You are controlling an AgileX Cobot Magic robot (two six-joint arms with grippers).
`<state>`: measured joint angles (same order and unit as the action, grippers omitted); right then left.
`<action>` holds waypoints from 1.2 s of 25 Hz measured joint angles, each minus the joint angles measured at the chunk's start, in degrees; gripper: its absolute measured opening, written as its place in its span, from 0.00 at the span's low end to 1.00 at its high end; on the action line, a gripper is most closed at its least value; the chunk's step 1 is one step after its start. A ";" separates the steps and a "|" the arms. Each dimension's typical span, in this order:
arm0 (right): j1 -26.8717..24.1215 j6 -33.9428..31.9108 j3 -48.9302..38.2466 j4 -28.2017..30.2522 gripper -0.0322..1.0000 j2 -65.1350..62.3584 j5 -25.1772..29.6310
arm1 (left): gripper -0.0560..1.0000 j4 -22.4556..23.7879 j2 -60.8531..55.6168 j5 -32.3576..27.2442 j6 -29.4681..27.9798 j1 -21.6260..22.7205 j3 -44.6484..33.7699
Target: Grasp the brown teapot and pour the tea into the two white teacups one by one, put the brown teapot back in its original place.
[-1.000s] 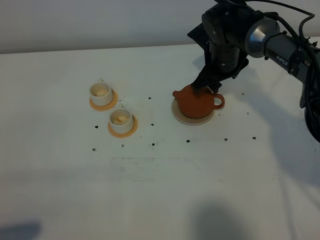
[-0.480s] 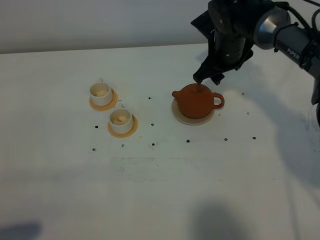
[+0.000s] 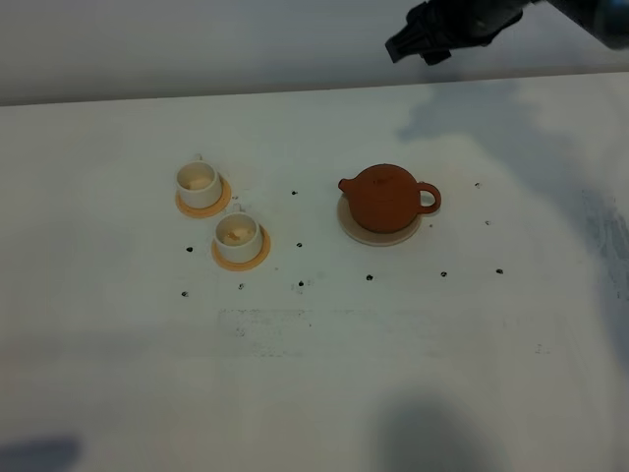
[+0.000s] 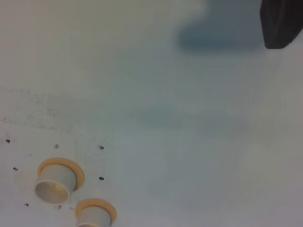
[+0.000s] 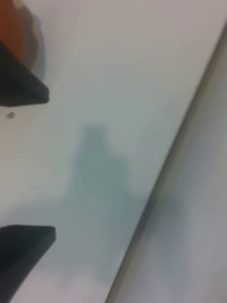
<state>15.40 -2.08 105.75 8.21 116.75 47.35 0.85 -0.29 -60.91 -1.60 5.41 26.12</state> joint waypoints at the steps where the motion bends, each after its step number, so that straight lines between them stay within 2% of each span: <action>1: -0.39 0.00 -3.29 -0.37 0.54 -1.33 -3.09 | 0.33 0.00 0.00 0.00 0.00 0.00 0.00; 4: -1.49 -0.24 -14.11 -0.95 0.54 -3.95 -13.99 | 0.33 0.00 0.00 0.00 0.00 0.00 0.00; 6: -2.09 -0.84 -18.93 -1.48 0.54 -4.54 -19.03 | 0.33 0.00 0.00 0.00 0.00 0.00 0.00; 10: -3.01 -1.12 -25.14 -1.59 0.54 -3.65 -23.99 | 0.33 0.00 0.00 0.00 0.00 0.00 0.00; 30: -1.94 -1.31 -26.26 1.36 0.54 2.12 -18.66 | 0.33 0.00 0.00 0.00 0.00 0.00 0.00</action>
<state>13.46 -3.39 79.48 9.57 118.88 28.69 0.85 -0.29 -60.91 -1.60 5.41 26.12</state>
